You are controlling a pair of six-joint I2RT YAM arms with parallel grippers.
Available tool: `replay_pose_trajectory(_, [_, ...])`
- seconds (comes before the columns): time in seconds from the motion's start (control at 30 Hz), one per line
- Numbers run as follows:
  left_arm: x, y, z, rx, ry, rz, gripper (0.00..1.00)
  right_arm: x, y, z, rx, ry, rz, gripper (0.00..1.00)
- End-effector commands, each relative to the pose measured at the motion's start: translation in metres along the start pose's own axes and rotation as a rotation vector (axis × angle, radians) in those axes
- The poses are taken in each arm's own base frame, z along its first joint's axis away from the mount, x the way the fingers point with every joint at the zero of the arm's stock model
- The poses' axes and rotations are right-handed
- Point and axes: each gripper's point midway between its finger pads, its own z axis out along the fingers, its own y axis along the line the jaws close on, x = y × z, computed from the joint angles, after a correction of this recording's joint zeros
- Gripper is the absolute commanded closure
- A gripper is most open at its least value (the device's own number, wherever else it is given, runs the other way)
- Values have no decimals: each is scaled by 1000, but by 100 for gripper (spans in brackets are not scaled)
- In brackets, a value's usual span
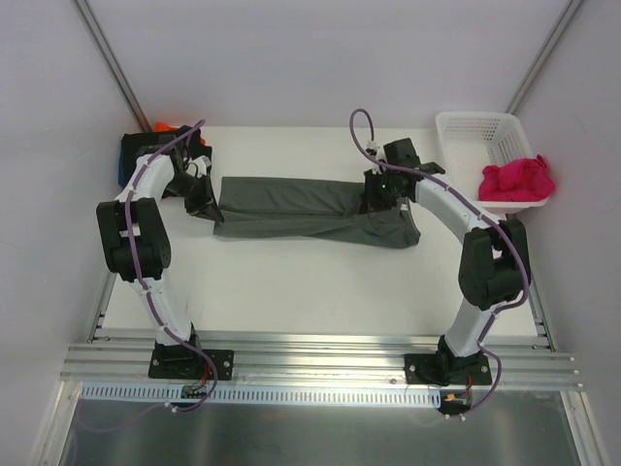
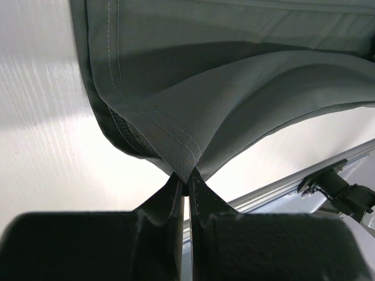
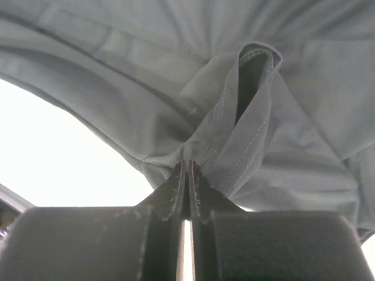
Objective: Fold and stack the t-shirts
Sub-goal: Fold the tshirt
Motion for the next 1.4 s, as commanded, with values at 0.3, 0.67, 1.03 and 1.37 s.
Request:
replay_pose_trajectory(0.3, [-11,1,-19,-52,-27,43,100,39,17,-18,-8,28,-13,99])
replay_pose_trajectory(0.67, [-50,11,-8,-88,-64,50,100,-2,0,-4,34,-29,-26,99])
replay_pose_trajectory(1.03, [-74,20,12,-98,-70,41,100,-41,-5,30,42,-51,-41,100])
replay_pose_trajectory(1.37, [-99,12,35,-93,-96,79,55,-38,-6,44,69,-42,-57,99])
